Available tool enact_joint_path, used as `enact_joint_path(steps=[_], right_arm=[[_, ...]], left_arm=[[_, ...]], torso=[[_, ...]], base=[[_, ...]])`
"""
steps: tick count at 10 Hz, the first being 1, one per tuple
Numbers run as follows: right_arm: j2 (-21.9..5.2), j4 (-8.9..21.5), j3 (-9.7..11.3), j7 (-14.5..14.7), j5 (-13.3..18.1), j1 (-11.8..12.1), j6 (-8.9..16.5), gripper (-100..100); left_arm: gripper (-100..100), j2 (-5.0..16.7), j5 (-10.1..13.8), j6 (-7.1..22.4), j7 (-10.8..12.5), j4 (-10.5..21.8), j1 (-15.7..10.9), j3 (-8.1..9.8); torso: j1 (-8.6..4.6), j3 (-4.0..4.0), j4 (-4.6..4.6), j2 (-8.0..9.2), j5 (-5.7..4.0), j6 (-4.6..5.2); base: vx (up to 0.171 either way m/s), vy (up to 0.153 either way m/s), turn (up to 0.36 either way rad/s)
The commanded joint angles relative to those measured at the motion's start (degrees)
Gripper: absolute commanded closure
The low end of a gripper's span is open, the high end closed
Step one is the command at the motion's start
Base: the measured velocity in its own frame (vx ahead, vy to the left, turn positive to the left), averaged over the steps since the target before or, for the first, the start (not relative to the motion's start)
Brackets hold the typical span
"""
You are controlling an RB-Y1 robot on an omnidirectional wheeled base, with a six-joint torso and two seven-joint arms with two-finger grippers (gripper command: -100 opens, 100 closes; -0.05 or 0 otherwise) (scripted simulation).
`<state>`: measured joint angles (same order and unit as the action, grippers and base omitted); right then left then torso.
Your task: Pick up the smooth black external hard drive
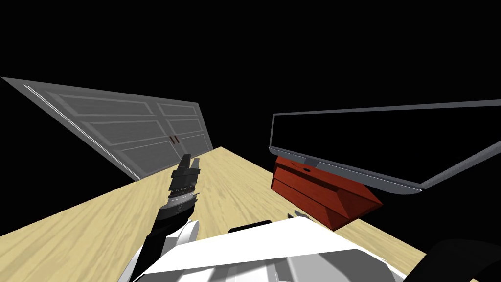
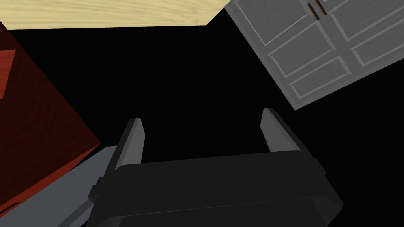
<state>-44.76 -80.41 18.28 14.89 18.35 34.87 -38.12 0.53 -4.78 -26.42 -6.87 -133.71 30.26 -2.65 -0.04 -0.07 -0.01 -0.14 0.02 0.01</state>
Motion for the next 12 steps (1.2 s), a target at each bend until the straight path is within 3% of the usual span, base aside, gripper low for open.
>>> enact_joint_path(steps=[1, 4, 6, 10, 11, 12], right_arm=[[-2.62, 2.86, 0.7, 0.49, 0.93, 0.4, 0.11, -100], [-4.63, 8.0, 1.41, 1.31, 1.92, 1.06, 0.38, -100], [-4.63, 8.0, 1.41, 1.31, 1.92, 1.06, 0.38, -100], [-9.97, 16.57, 3.37, 3.56, 4.73, 2.93, 1.41, -100], [-9.97, 14.11, 3.37, 3.56, 4.73, 2.93, 1.41, -100], [-9.97, 14.87, 3.37, 3.56, 4.73, 2.93, 1.41, -100]], left_arm=[[0, 0.0, 0.0, 0.0, 0.0, 0.0, 0.0, 0.0], [0, 0.0, 0.0, 0.0, 0.0, 0.0, 0.0, 0.0], [0, 0.0, 0.0, 0.0, 0.0, 0.0, 0.0, 0.0], [0, 0.01, 0.0, 0.0, 0.0, 0.0, 0.0, 0.0], [0, 0.01, 0.0, 0.0, 0.0, 0.0, 0.01, 0.0], [0, 0.01, 0.0, 0.0, 0.0, 0.0, 0.01, 0.01]], torso=[[0.0, 0.0, 0.0, 0.0, 0.0, 0.0], [-0.03, -0.09, -0.03, -0.17, 0.0, -0.05], [-0.01, -0.04, -0.01, -0.06, 0.0, 0.0], [-0.18, -0.14, -0.05, -0.25, -0.02, -0.04], [-0.26, -0.26, -0.09, -0.47, -0.04, -0.07], [-0.27, -0.26, -0.09, -0.45, -0.07, -0.03]], base=[[0.048, 0.005, 0.197], [0.073, -0.009, 0.126], [0.024, -0.005, -0.014], [0.105, -0.041, 0.209], [0.138, -0.086, 0.127], [0.05, -0.037, -0.004]])
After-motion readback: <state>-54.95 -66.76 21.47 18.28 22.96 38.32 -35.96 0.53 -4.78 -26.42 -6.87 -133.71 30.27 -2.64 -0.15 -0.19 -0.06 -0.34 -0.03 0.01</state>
